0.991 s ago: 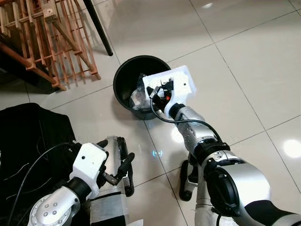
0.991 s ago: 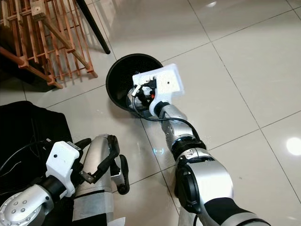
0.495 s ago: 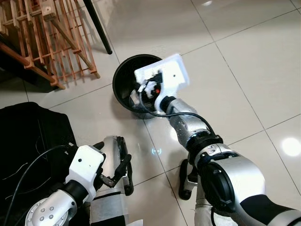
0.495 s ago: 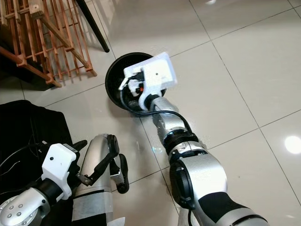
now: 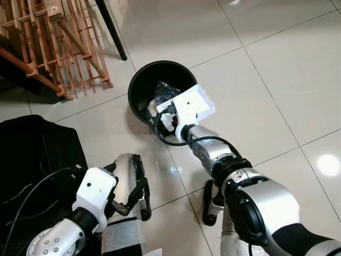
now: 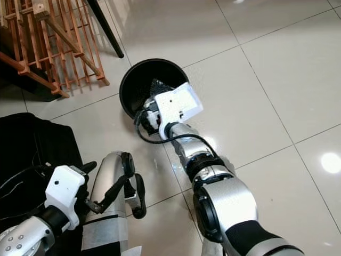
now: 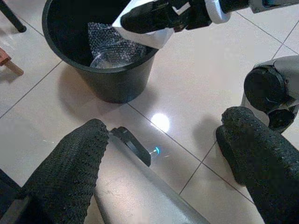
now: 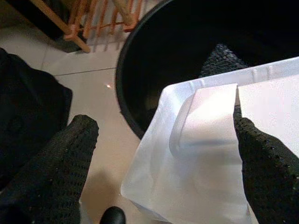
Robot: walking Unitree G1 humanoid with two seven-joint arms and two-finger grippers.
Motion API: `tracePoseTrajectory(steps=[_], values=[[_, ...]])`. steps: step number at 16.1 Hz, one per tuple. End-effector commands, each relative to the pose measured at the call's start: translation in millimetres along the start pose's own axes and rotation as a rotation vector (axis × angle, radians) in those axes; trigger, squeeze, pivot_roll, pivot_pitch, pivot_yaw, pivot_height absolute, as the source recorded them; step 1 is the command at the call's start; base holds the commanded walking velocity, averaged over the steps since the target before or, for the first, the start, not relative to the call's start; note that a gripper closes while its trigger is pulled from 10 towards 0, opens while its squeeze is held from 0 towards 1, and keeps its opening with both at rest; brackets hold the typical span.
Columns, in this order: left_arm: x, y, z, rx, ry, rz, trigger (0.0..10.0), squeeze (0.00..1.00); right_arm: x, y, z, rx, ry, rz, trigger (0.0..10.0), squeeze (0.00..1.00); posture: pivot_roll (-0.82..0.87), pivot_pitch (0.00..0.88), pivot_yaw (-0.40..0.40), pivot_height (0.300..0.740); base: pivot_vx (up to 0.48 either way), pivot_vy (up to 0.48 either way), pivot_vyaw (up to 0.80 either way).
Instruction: Picking trash to rubbish bin
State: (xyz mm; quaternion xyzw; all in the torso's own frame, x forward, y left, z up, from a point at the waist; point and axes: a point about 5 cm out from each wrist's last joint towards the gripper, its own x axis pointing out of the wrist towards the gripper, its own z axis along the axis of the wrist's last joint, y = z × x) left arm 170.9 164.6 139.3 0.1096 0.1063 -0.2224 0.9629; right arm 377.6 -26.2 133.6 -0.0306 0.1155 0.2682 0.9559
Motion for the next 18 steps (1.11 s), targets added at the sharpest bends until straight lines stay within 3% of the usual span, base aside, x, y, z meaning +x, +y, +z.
tracePoseTrajectory(steps=[1, 4, 5, 7, 8, 9, 10, 11, 12, 14, 18], values=[[-5.5, -2.7, -5, -0.005, 0.035, 0.002, 10.0, 0.00, -1.1, 9.9, -19, -0.072, 0.073, 0.027, 10.0, 0.89, 0.35, 0.617, 0.042, 0.565, 0.000, 0.000, 0.00], [-6.7, -2.3, -6, -0.005, 0.040, 0.006, 10.0, 0.00, 0.2, 9.3, -11, -0.084, 0.037, 0.011, 10.0, 0.86, 0.35, 0.619, 0.044, 0.565, 0.000, 0.000, 0.00], [-6.4, -2.4, -6, -0.005, 0.041, 0.005, 10.0, 0.00, 0.1, 6.2, -5, -0.168, 0.003, -0.022, 10.0, 0.80, 0.35, 0.619, 0.044, 0.565, 0.000, 0.000, 0.00], [-6.1, -2.3, -6, -0.005, 0.041, 0.007, 10.0, 0.00, -0.4, 0.0, 1, -0.142, -0.030, -0.062, 10.0, 0.77, 0.35, 0.619, 0.044, 0.565, 0.000, 0.000, 0.00], [-5.9, -2.5, -6, -0.005, 0.042, 0.008, 10.0, 0.00, -0.4, 5.8, -8, -0.238, 0.020, -0.015, 10.0, 0.60, 0.35, 0.621, 0.039, 0.565, 0.000, 0.000, 0.00], [-5.6, -3.6, -5, -0.005, 0.040, 0.006, 10.0, 0.00, -1.5, -2.8, -4, -0.149, 0.002, -0.065, 10.0, 0.47, 0.35, 0.621, 0.038, 0.565, 0.000, 0.000, 0.00], [-4.9, -2.9, -6, -0.007, 0.040, 0.009, 10.0, 0.00, -1.9, -6.4, -3, -0.118, 0.003, -0.079, 10.0, 0.29, 0.34, 0.617, 0.041, 0.565, 0.000, 0.000, 0.00], [-4.5, -3.0, -6, -0.007, 0.040, 0.008, 10.0, 0.00, -1.6, 0.7, -11, -0.197, 0.044, -0.026, 10.0, 0.02, 0.34, 0.619, 0.041, 0.565, 0.000, 0.000, 0.00], [-4.0, -3.6, -5, -0.006, 0.039, 0.006, 10.0, 0.00, -1.8, 3.7, -14, -0.244, 0.056, -0.011, 10.0, 0.00, 0.34, 0.616, 0.039, 0.565, 0.000, 0.000, 0.00], [-4.4, -2.8, -6, -0.006, 0.041, 0.009, 10.0, 0.00, -2.2, -2.0, -11, -0.201, 0.051, -0.043, 10.0, 0.00, 0.34, 0.621, 0.043, 0.565, 0.000, 0.000, 0.00], [-6.9, -3.3, -6, -0.005, 0.048, 0.008, 10.0, 0.00, -6.1, -4.7, -29, -0.270, 0.136, -0.031, 10.0, 0.00, 0.35, 0.632, 0.049, 0.565, 0.000, 0.000, 0.00]])
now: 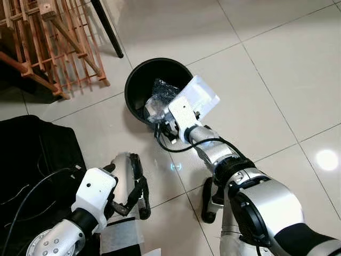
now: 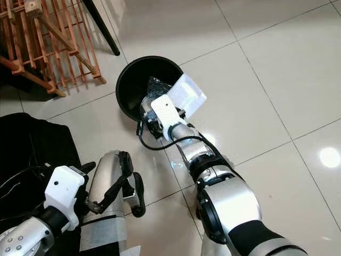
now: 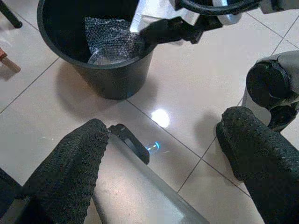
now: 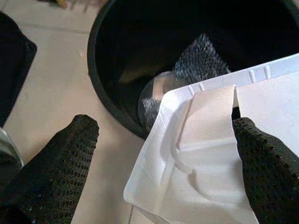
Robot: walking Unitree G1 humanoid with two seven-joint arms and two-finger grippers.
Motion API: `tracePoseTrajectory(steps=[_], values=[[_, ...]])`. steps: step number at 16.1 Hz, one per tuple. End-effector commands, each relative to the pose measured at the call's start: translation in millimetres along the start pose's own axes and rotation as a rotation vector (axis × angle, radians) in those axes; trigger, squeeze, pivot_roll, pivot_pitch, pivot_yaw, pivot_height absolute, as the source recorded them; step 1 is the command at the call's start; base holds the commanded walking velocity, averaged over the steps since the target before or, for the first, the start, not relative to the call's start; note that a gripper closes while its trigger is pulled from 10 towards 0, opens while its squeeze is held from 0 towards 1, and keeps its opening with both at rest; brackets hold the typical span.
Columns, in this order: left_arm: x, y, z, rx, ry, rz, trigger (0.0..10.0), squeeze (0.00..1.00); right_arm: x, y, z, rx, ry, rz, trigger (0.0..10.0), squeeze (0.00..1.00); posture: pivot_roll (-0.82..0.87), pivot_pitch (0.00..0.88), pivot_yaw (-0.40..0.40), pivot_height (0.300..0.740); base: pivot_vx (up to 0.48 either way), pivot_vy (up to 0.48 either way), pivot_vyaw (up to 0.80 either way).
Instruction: Picking trash to rubbish bin
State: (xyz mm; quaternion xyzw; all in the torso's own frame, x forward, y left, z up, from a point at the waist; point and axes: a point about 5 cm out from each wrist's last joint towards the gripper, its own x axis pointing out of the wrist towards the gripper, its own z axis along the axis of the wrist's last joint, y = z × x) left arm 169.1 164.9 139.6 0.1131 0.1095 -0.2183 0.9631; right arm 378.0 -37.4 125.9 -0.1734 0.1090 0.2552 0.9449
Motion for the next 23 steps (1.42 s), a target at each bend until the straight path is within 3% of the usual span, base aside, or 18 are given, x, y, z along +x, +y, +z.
tracePoseTrajectory(steps=[1, 8, 12, 17, 23], values=[[-5.7, -3.0, -6, -0.009, 0.041, -0.001, 10.0, 0.00, -2.3, 9.2, -20, -0.003, 0.072, 0.026, 10.0, 0.00, 0.35, 0.632, 0.049, 0.565, 0.000, 0.000, 0.00], [-24.0, -5.5, -8, -0.009, 0.089, -0.003, 10.0, 0.00, -5.0, 6.3, -30, -0.076, 0.107, 0.011, 10.0, 0.00, 0.39, 0.677, 0.077, 0.565, 0.000, 0.000, 0.00], [-24.6, -5.8, -7, -0.012, 0.094, -0.004, 10.0, 0.00, -9.0, -1.1, -42, -0.022, 0.157, 0.003, 10.0, 0.00, 0.39, 0.682, 0.077, 0.565, 0.000, 0.000, 0.00], [-27.0, -6.2, -8, -0.013, 0.102, -0.001, 10.0, 0.00, -15.7, 3.6, -65, 0.001, 0.231, 0.022, 10.0, 0.00, 0.39, 0.677, 0.075, 0.565, 0.000, 0.000, 0.00], [-25.7, -6.1, -9, -0.013, 0.104, 0.003, 10.0, 0.00, -11.0, -15.8, -39, -0.009, 0.130, -0.069, 10.0, 0.00, 0.39, 0.667, 0.067, 0.565, 0.000, 0.000, 0.00]])
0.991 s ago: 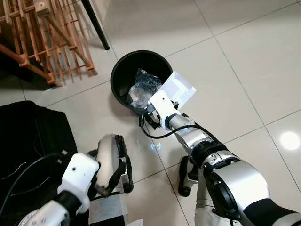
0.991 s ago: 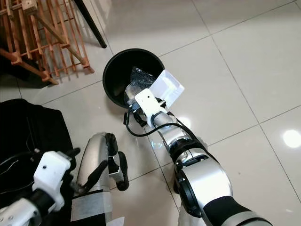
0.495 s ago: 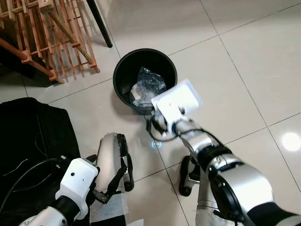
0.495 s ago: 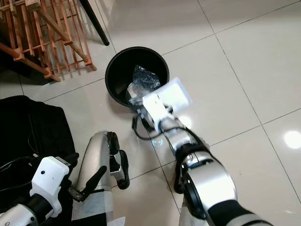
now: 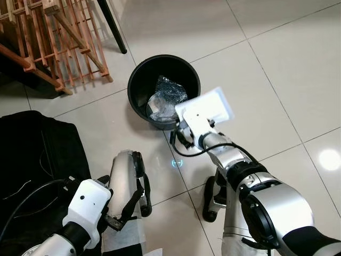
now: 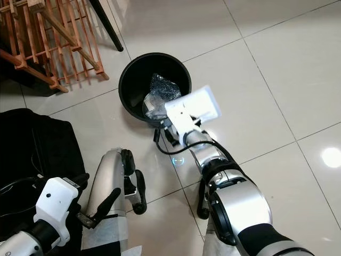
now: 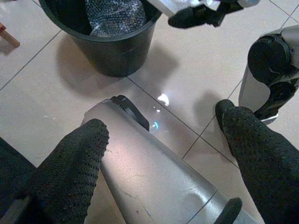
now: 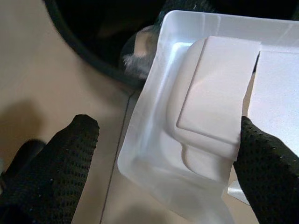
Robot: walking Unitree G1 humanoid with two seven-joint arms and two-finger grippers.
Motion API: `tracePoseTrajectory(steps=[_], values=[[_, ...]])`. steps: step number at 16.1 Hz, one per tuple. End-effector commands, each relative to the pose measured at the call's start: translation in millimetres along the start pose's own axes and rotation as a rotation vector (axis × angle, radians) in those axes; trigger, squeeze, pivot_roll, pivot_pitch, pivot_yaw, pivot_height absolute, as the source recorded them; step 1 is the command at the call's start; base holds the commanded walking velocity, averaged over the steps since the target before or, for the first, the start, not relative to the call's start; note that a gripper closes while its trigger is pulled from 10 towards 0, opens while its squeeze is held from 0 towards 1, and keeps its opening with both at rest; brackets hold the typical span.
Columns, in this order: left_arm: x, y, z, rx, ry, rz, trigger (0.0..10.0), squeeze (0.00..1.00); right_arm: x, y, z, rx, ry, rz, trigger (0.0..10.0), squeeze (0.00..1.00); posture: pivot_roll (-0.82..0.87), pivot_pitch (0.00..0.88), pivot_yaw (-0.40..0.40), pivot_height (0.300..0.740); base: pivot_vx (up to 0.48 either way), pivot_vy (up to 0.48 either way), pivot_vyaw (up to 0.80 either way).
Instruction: Picking trash to rubbish bin
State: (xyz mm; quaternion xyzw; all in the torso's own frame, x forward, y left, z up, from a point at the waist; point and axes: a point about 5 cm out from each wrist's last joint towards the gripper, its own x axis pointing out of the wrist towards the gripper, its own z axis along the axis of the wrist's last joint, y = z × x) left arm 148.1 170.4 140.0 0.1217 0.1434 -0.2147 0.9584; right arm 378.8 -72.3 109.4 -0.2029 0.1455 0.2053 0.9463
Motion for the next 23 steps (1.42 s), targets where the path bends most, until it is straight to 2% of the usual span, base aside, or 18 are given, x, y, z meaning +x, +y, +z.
tracePoseTrajectory(steps=[1, 3, 5, 7, 8, 9, 10, 11, 12, 13, 15, 17, 18, 19, 20, 21, 22, 23], values=[[-4.1, -2.1, -5, -0.015, 0.033, 0.004, 10.0, 0.00, -0.2, 5.1, -4, 0.024, -0.013, -0.010, 10.0, 0.00, 0.39, 0.665, 0.066, 0.565, 0.000, 0.000, 0.00], [-3.3, -1.4, -5, -0.014, 0.032, 0.008, 10.0, 0.00, -0.3, -0.6, 4, 0.019, -0.062, -0.054, 10.0, 0.00, 0.39, 0.664, 0.065, 0.565, 0.000, 0.000, 0.00], [-3.5, -0.6, -5, -0.012, 0.034, 0.012, 10.0, 0.00, 0.3, 6.5, 3, 0.017, -0.048, 0.023, 10.0, 0.00, 0.39, 0.667, 0.064, 0.565, 0.000, 0.000, 0.00], [-4.0, -0.8, -6, -0.011, 0.039, 0.016, 10.0, 0.00, -0.3, -5.0, 3, 0.119, -0.036, -0.050, 10.0, 0.00, 0.39, 0.669, 0.064, 0.565, 0.000, 0.000, 0.00], [-3.7, -2.3, -6, -0.012, 0.040, 0.014, 10.0, 0.00, 0.6, 10.0, 1, -0.045, -0.028, 0.042, 10.0, 0.00, 0.39, 0.670, 0.061, 0.565, 0.000, 0.000, 0.00], [-3.3, -2.4, -6, -0.012, 0.040, 0.017, 10.0, 0.00, 0.3, -7.5, 15, 0.061, -0.090, -0.083, 10.0, 0.00, 0.39, 0.666, 0.059, 0.565, 0.000, 0.000, 0.00], [-3.3, -2.0, -6, -0.013, 0.039, 0.019, 10.0, 0.00, 0.0, -12.3, 17, 0.080, -0.098, -0.112, 10.0, 0.00, 0.39, 0.666, 0.059, 0.565, 0.000, 0.000, 0.00], [-2.7, -1.5, -6, -0.015, 0.032, 0.020, 10.0, 0.00, 1.6, 1.8, 12, -0.021, -0.046, 0.004, 10.0, 0.00, 0.39, 0.667, 0.060, 0.565, 0.000, 0.000, 0.00], [-1.8, -2.2, -1, -0.018, 0.006, 0.015, 10.0, 0.00, 1.9, 2.8, 11, -0.067, -0.031, 0.011, 10.0, 0.00, 0.39, 0.662, 0.053, 0.565, 0.000, 0.000, 0.00], [-0.1, -2.0, 5, -0.025, -0.028, 0.016, 10.0, 0.00, 1.2, -9.8, 20, -0.015, -0.073, -0.073, 10.0, 0.00, 0.39, 0.660, 0.055, 0.565, 0.000, 0.000, 0.00], [3.7, -1.2, 13, -0.028, -0.067, 0.024, 10.0, 0.00, 2.3, 2.7, 21, -0.103, -0.070, 0.036, 10.0, 0.00, 0.38, 0.661, 0.052, 0.565, 0.000, 0.000, 0.00], [10.3, 0.2, 18, -0.024, -0.095, 0.026, 10.0, 0.00, 2.6, -0.2, 33, -0.019, -0.121, 0.043, 10.0, 0.00, 0.36, 0.646, 0.031, 0.565, 0.000, 0.000, 0.00], [12.0, 0.2, 18, -0.025, -0.100, 0.029, 10.0, 0.00, 2.7, 13.8, 32, -0.091, -0.124, 0.164, 10.0, 0.00, 0.36, 0.647, 0.027, 0.565, 0.000, 0.000, 0.00], [12.2, -0.2, 19, -0.027, -0.105, 0.032, 10.0, 0.00, 2.9, -0.2, 39, 0.007, -0.142, 0.051, 10.0, 0.00, 0.36, 0.644, 0.016, 0.565, 0.000, 0.000, 0.00], [11.8, -0.9, 18, -0.031, -0.103, 0.038, 10.0, 0.00, 2.4, 26.6, 35, -0.077, -0.130, 0.282, 10.0, 0.00, 0.37, 0.647, 0.015, 0.565, 0.000, 0.000, 0.00], [11.0, -1.7, 18, -0.033, -0.102, 0.039, 10.0, 0.00, 2.6, 26.1, 36, -0.127, -0.134, 0.263, 10.0, 0.00, 0.37, 0.652, 0.010, 0.565, 0.000, 0.000, 0.00], [10.1, -2.2, 18, -0.036, -0.099, 0.041, 10.0, 0.00, 3.4, 5.0, 43, -0.022, -0.157, 0.079, 10.0, 0.00, 0.37, 0.652, 0.010, 0.565, 0.000, 0.000, 0.00], [9.4, -2.3, 17, -0.037, -0.094, 0.042, 10.0, 0.00, 3.1, -4.1, 44, 0.074, -0.157, 0.019, 10.0, 0.00, 0.37, 0.654, 0.013, 0.565, 0.000, 0.000, 0.00]])
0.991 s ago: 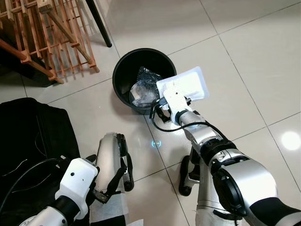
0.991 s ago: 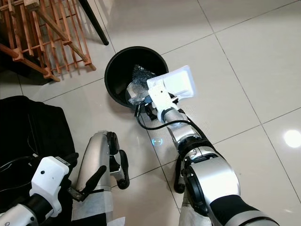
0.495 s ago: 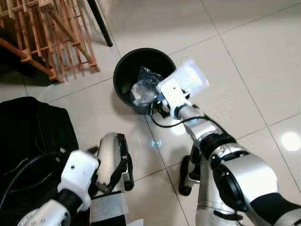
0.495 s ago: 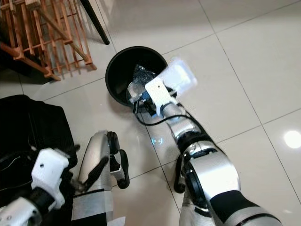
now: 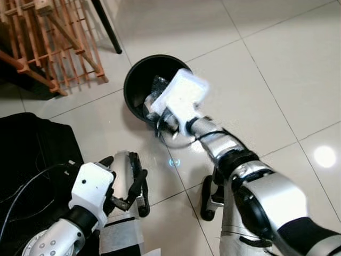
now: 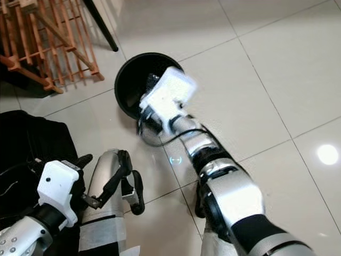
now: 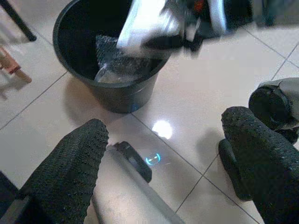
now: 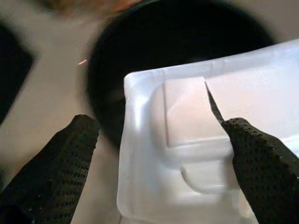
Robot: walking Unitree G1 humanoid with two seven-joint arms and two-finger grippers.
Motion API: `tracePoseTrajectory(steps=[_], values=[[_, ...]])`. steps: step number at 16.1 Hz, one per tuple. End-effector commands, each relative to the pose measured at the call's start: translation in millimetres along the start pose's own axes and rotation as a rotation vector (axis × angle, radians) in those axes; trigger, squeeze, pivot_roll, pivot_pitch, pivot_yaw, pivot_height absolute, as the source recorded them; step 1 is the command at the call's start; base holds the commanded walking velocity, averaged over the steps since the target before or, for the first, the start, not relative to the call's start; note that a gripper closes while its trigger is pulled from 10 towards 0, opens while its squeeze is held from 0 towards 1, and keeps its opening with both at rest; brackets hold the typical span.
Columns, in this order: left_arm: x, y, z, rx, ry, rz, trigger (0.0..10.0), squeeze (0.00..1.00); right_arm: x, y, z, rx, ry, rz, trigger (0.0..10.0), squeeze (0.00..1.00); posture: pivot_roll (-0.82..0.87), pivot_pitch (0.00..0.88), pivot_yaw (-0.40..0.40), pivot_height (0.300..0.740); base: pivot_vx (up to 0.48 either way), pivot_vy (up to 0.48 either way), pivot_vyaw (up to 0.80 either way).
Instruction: Picking trash to rubbish bin
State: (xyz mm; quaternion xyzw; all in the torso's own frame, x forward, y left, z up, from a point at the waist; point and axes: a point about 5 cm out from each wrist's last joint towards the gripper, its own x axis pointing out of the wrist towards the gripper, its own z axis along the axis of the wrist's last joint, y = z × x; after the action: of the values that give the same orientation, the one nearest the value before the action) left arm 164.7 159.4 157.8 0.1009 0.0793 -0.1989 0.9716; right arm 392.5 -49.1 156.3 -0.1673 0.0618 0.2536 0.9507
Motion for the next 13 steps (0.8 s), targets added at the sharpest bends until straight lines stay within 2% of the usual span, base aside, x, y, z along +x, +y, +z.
tracePoseTrajectory(steps=[1, 2, 3, 4, 5, 6, 7, 8, 9, 10, 11, 12, 13], values=[[-5.0, -2.9, -7, -0.015, 0.047, -0.002, 10.0, 0.00, -1.2, 18.2, -15, -0.126, 0.041, 0.098, 10.0, 0.00, 0.37, 0.660, 0.014, 0.565, 0.000, 0.000, 0.00], [-5.8, -2.6, -7, -0.014, 0.051, 0.000, 10.0, 0.00, -1.2, 10.2, -14, -0.081, 0.042, 0.015, 10.0, 0.00, 0.37, 0.659, 0.012, 0.565, 0.000, 0.000, 0.00], [-5.9, -1.5, -8, -0.014, 0.054, 0.004, 10.0, 0.00, -2.4, 4.2, -17, -0.088, 0.070, -0.028, 10.0, 0.00, 0.37, 0.660, 0.015, 0.565, 0.000, 0.000, 0.00], [-5.4, -1.3, -8, -0.013, 0.055, 0.004, 10.0, 0.00, -4.8, 18.7, -35, -0.218, 0.170, 0.092, 10.0, 0.00, 0.37, 0.662, 0.017, 0.565, 0.000, 0.000, 0.00], [-5.4, -1.9, -8, -0.012, 0.055, 0.002, 10.0, 0.00, -4.3, 16.2, -30, -0.345, 0.125, 0.054, 10.0, 0.00, 0.37, 0.662, 0.017, 0.565, 0.000, 0.000, 0.00], [-5.7, -1.6, -8, -0.012, 0.056, 0.005, 10.0, 0.00, -3.3, -1.0, -17, -0.175, 0.066, -0.077, 10.0, 0.00, 0.37, 0.658, 0.018, 0.565, 0.000, 0.000, 0.00], [-6.2, -1.3, -9, -0.012, 0.059, 0.007, 10.0, 0.00, -2.9, 2.5, -18, -0.128, 0.078, -0.040, 10.0, 0.00, 0.37, 0.658, 0.018, 0.565, 0.000, 0.000, 0.00], [-6.2, -1.8, -9, -0.011, 0.060, 0.004, 10.0, 0.00, -2.9, 15.5, -23, -0.279, 0.085, 0.051, 10.0, 0.00, 0.37, 0.665, 0.021, 0.565, 0.000, 0.000, 0.00], [-5.8, -3.3, -6, -0.016, 0.046, -0.003, 10.0, 0.00, -3.2, 14.7, -24, -0.289, 0.083, 0.035, 10.0, 0.00, 0.37, 0.663, 0.016, 0.565, 0.000, 0.000, 0.00], [-4.1, -3.1, -1, -0.027, 0.024, -0.008, 10.0, 0.00, -3.5, 15.7, -26, -0.232, 0.100, 0.051, 10.0, 0.00, 0.37, 0.661, 0.021, 0.565, 0.000, 0.000, 0.00], [-2.3, -3.8, 4, -0.033, 0.002, -0.021, 10.0, 0.00, -5.7, 32.3, -38, -0.356, 0.145, 0.191, 10.0, 0.00, 0.37, 0.669, 0.020, 0.565, 0.000, 0.000, 0.00], [-0.4, -5.1, 10, -0.034, -0.024, -0.033, 10.0, 0.00, -4.8, 30.5, -33, -0.440, 0.104, 0.159, 10.0, 0.00, 0.38, 0.663, 0.016, 0.565, 0.000, 0.000, 0.00], [1.4, -4.4, 15, -0.035, -0.040, -0.028, 10.0, 0.00, -2.4, 17.6, -19, -0.417, 0.044, 0.040, 10.0, 0.00, 0.38, 0.660, 0.018, 0.565, 0.000, 0.000, 0.00]])
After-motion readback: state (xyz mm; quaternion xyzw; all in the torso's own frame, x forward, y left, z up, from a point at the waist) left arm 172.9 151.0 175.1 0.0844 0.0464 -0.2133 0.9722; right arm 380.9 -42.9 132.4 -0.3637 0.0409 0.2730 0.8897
